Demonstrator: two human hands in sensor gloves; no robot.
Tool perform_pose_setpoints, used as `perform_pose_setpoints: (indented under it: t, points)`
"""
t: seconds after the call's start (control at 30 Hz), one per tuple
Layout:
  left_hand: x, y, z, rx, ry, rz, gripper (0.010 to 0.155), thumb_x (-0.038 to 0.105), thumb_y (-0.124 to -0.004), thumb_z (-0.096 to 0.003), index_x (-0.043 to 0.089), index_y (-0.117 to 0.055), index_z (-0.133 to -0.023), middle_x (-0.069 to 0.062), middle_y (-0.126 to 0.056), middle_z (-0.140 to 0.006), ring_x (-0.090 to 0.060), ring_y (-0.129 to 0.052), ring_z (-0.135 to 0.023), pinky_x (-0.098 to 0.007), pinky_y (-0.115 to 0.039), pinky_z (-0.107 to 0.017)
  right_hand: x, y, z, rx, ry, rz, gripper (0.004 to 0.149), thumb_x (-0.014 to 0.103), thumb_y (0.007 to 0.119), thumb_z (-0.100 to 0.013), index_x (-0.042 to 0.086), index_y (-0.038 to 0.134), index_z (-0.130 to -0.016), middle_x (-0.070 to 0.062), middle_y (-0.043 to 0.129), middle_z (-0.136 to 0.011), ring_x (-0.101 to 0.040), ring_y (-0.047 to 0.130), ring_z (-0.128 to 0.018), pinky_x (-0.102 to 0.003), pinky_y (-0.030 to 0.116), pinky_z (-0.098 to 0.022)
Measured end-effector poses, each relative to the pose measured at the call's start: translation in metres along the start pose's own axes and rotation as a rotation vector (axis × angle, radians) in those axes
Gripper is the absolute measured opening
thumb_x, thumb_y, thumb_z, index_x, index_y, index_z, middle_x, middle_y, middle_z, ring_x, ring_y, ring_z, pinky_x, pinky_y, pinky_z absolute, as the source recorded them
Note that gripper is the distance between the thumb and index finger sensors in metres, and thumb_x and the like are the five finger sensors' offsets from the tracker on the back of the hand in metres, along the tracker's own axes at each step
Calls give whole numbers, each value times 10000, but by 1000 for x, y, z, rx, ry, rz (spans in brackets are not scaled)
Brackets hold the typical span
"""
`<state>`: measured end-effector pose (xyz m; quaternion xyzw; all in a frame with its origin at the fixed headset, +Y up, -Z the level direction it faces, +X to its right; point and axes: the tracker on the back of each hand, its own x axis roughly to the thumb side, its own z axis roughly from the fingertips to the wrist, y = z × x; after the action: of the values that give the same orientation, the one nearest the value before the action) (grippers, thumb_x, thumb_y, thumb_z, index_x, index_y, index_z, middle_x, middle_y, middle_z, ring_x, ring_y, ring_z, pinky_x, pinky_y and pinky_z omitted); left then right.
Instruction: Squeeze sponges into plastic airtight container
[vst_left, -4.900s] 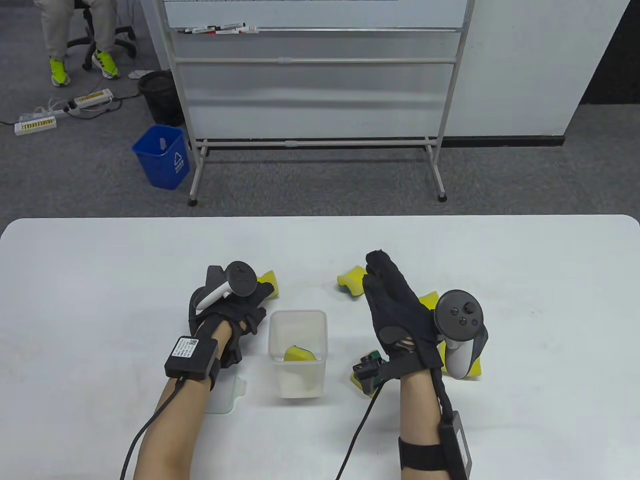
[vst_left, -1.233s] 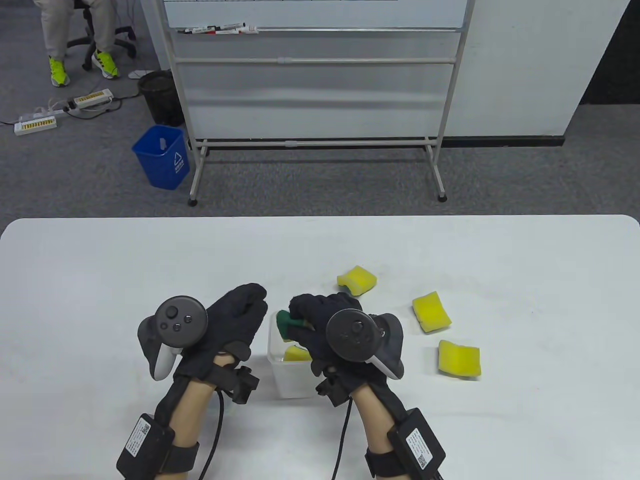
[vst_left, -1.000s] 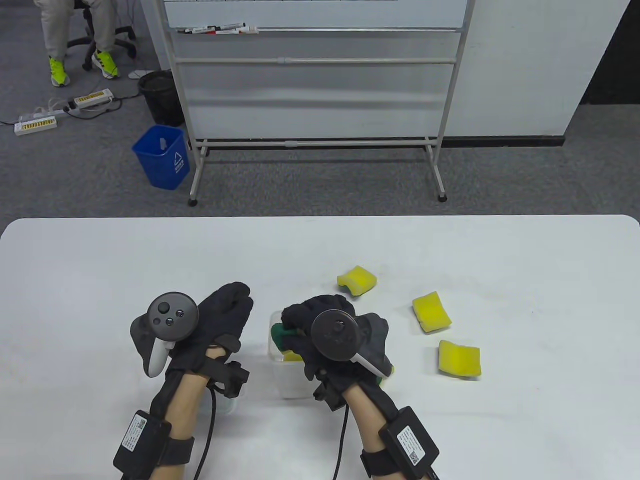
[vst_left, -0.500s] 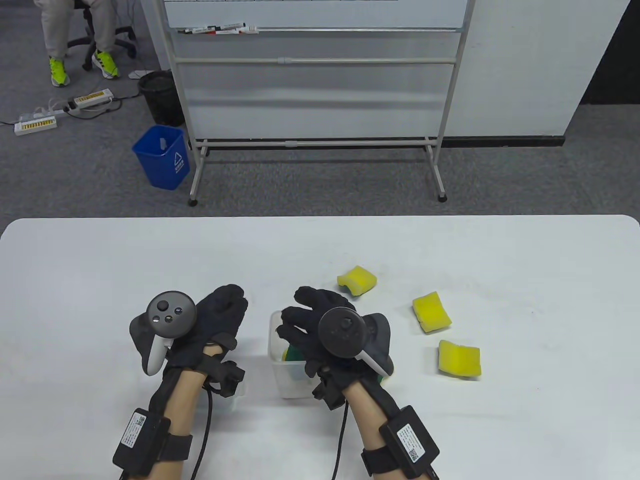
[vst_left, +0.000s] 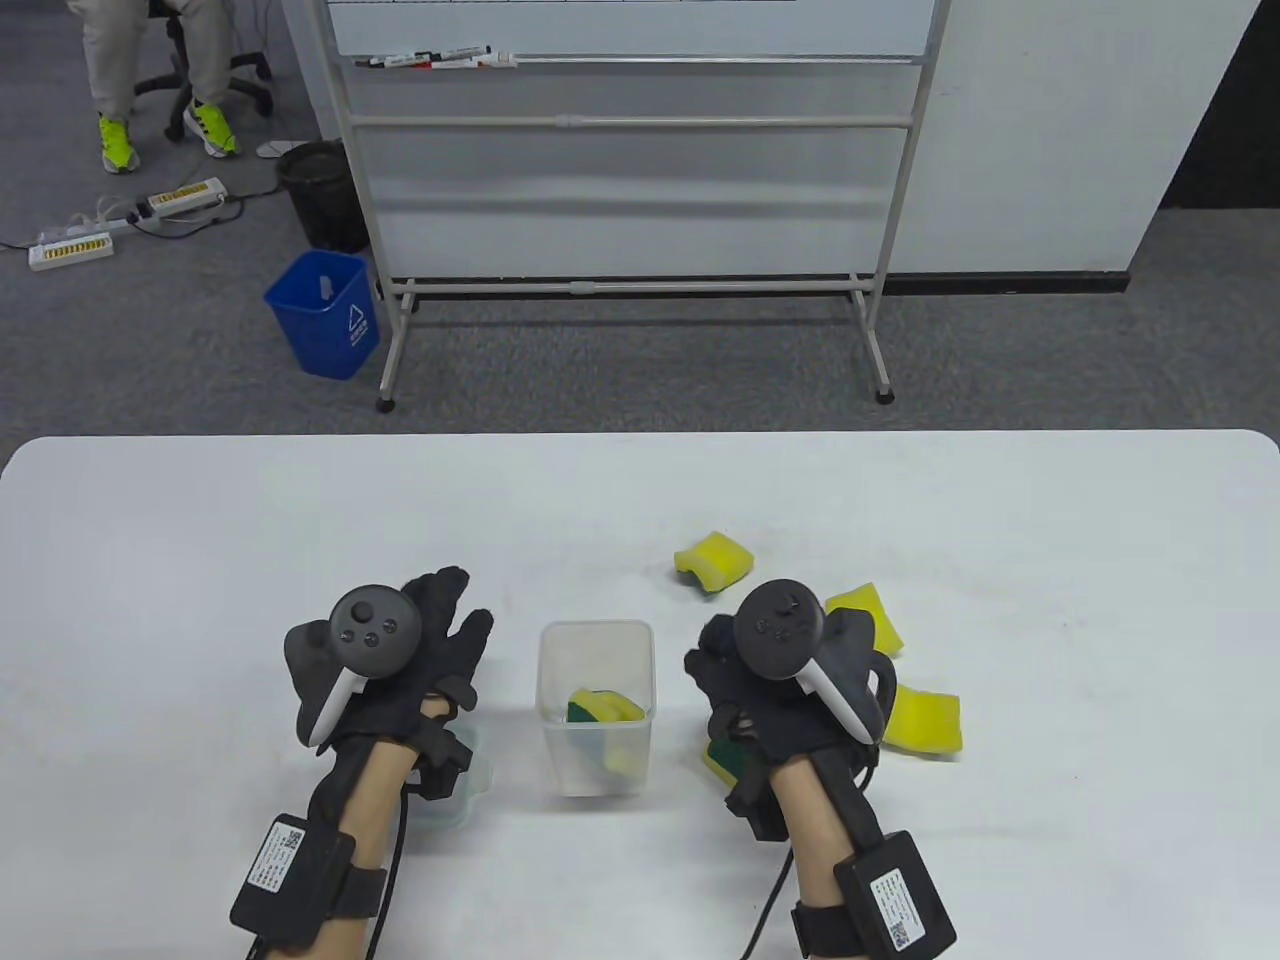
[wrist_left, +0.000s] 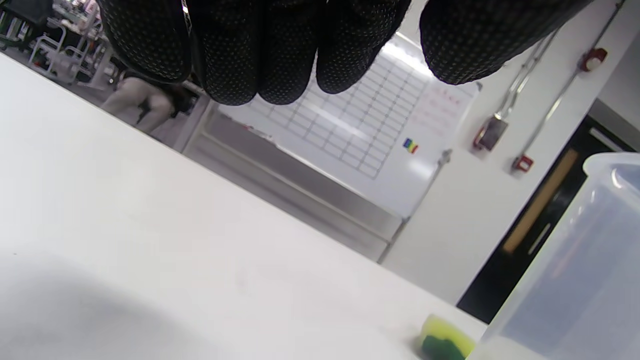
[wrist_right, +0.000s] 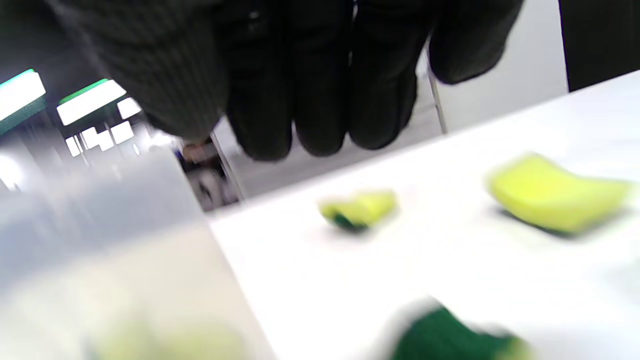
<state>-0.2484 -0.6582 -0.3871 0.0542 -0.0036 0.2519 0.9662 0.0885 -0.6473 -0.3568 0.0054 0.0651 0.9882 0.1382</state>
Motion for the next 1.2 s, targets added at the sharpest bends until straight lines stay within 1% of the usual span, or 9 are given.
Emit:
perform_pose_setpoints:
  t: [0.03, 0.13, 0.27, 0.5, 0.57, 0.73, 0.9, 1.03, 1.2]
  points:
    - [0, -1, 0, -5, -1, 3, 669, 536, -714, -496, 191, -612, -1059, -164, -673, -1122, -414, -711, -1008, -596, -660, -710, -2, 7, -1, 24, 8, 36, 580, 484, 878, -449, 217, 832, -962, -107, 828, -1037, -388, 843, -924, -616, 594, -719]
    - [1, -3, -1, -21, -1, 23, 668, 535, -714, -496, 192, -611, -1060, -168, -665, -1125, -421, -704, -1010, -601, -656, -710, -12, 56, -5, 144, 49, 188, 756, 533, 884, -429, 268, 640, -1093, -125, 680, -1141, -443, 750, -998, -634, 560, -732]
    - [1, -5, -1, -32, -3, 12, 666, 538, -711, -498, 194, -612, -1060, -167, -660, -1128, -427, -695, -1013, -606, -653, -710, -17, 89, -9, 177, 85, 273, 874, 549, 897, -409, 314, 459, -1128, -119, 540, -1191, -463, 689, -1033, -634, 541, -741]
    - [0, -2, 0, -37, -3, 66, 667, 539, -709, -498, 194, -611, -1060, -179, -656, -1126, -435, -695, -1009, -607, -652, -710, -14, 92, -10, 55, 70, 347, 791, 487, 918, -409, 341, 552, -1095, -91, 681, -1125, -394, 823, -944, -578, 629, -715]
    - [1, 0, 0, -34, -7, 97, 667, 540, -708, -499, 194, -609, -1061, -179, -655, -1126, -435, -694, -1009, -607, -652, -710, -18, 85, -9, 49, 82, 299, 792, 492, 915, -408, 336, 553, -1095, -86, 695, -1117, -367, 833, -946, -571, 636, -714]
    - [5, 12, 4, -15, -35, 236, 668, 542, -706, -501, 191, -607, -1061, -180, -660, -1122, -435, -702, -1004, -606, -656, -707, -35, 51, 1, -46, 90, -13, 797, 484, 915, -408, 315, 552, -1097, -87, 696, -1112, -371, 837, -940, -574, 641, -707]
    - [16, 29, 11, 20, -110, 381, 664, 547, -702, -504, 193, -608, -1058, -172, -671, -1116, -427, -715, -999, -598, -665, -705, -41, -4, 21, -291, 20, -397, 805, 477, 919, -406, 292, 553, -1099, -112, 687, -1110, -406, 818, -937, -588, 632, -702]
    - [31, 43, 20, 31, -221, 544, 667, 552, -705, -506, 192, -608, -1058, -159, -697, -1105, -414, -743, -985, -587, -684, -698, -16, -43, 40, -422, -181, -623, 816, 492, 917, -406, 291, 544, -1104, -114, 673, -1118, -402, 813, -943, -588, 630, -703]
    - [52, 49, 30, -22, -378, 700, 676, 569, -700, -511, 193, -591, -1063, -116, -777, -1056, -379, -823, -930, -559, -737, -671, 30, -60, 53, -481, -380, -650, 824, 510, 914, -402, 300, 539, -1104, -96, 669, -1125, -399, 805, -953, -587, 629, -709]
